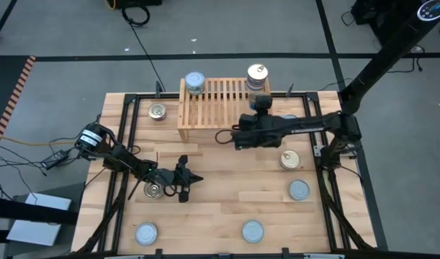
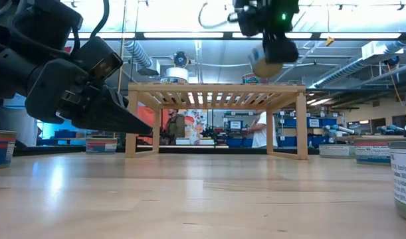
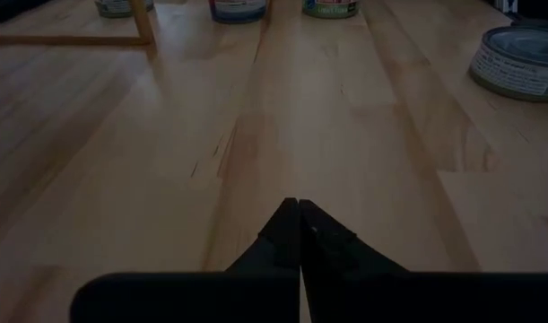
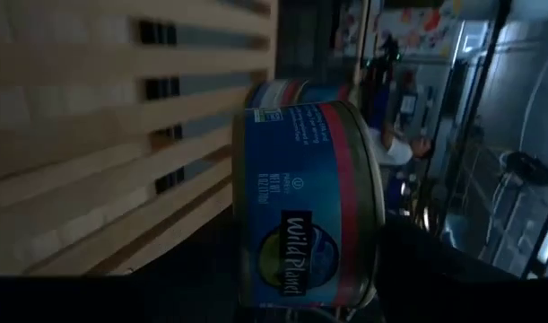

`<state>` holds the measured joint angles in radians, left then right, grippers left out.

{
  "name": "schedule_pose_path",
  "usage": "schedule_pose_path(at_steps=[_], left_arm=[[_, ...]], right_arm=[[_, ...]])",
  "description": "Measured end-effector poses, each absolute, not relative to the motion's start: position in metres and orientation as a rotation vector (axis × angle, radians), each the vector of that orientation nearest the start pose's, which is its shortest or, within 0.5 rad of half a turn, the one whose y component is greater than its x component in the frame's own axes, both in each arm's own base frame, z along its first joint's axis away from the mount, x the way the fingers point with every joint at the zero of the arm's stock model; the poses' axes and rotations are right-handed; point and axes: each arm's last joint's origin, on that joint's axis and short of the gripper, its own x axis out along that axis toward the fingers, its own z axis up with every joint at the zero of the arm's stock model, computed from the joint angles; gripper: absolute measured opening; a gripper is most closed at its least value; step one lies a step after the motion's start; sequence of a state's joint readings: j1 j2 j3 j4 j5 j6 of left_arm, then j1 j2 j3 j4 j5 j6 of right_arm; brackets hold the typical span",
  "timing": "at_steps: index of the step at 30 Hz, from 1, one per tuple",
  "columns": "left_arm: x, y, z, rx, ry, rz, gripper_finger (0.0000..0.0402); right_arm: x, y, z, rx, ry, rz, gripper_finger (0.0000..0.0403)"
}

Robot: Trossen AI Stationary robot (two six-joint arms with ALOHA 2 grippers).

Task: Stack canned seafood by type on shelf
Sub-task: Put the blue tuna can on the shelf

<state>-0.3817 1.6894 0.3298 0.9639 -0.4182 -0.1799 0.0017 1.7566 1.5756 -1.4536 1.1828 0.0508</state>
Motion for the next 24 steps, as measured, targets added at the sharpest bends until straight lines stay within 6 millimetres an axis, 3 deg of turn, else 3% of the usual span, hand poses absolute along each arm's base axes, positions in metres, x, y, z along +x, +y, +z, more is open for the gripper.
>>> schedule_pose_path(at_steps=[8, 17, 24], left_arm=[[0.235, -0.082, 0.103, -0.011, 0.358, 0.066, 0.0001], [0.235, -0.082, 0.103, -0.013, 0.357, 0.066, 0.0001], [0.235, -0.082, 0.103, -0.013, 0.357, 0.067, 0.0001]], right_arm=[[0.304, -0.040, 0.279, -0.815, 1.410, -0.890, 0.0206], [0.301, -0.054, 0.280, -0.709, 1.397, -0.883, 0.0268], [0.304, -0.057, 0.279, -0.668, 1.396, -0.828, 0.0286]])
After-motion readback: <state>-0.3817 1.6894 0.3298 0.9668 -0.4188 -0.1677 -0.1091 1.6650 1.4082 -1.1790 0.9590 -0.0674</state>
